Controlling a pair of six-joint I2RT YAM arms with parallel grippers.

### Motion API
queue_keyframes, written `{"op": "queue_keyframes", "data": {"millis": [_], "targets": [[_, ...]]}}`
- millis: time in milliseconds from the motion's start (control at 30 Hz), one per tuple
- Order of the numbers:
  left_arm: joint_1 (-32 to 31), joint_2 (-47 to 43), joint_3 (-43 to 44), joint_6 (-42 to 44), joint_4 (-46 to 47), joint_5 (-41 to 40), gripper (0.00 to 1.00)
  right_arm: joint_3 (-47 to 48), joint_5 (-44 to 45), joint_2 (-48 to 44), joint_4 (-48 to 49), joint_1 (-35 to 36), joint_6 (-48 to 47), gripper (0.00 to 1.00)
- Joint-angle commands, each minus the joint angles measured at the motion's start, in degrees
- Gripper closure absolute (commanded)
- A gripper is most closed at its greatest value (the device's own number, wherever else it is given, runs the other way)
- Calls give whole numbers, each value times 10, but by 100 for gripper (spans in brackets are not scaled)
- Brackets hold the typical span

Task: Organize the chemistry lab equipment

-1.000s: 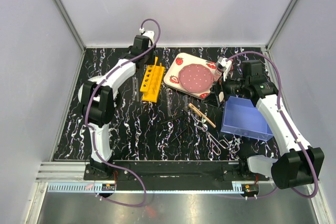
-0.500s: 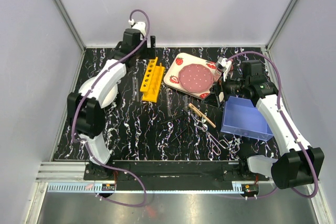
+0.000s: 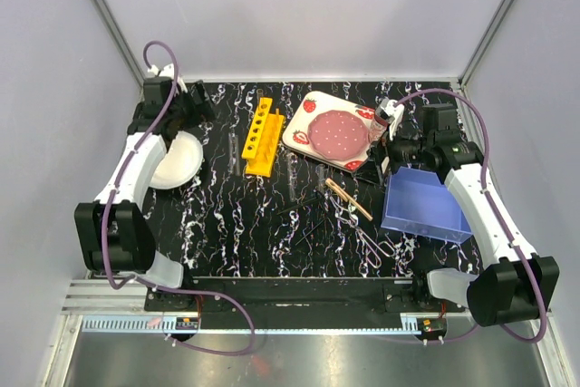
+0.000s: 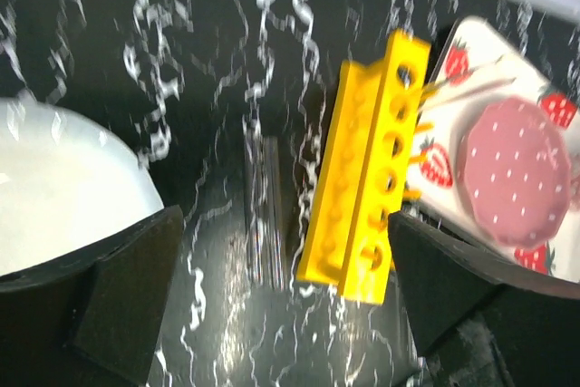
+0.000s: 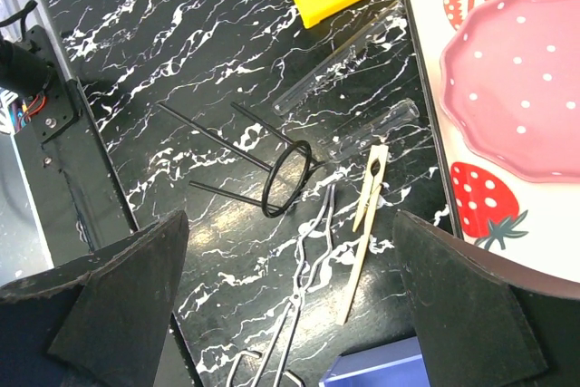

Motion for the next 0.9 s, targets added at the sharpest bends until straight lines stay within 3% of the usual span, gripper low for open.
{"op": "queue_keyframes", "data": {"millis": [0,400,867], "targets": [[6,-5,-41,-17,-10,95,5,1,-11,-9,-4,-13,-2,0],[6,150,13,-5,-89,58,42,2,-21,-1,-7,-30,6,0],[-36,256,84,19,-144,-33,45,-5,-31,1,0,-38,7,0]]}}
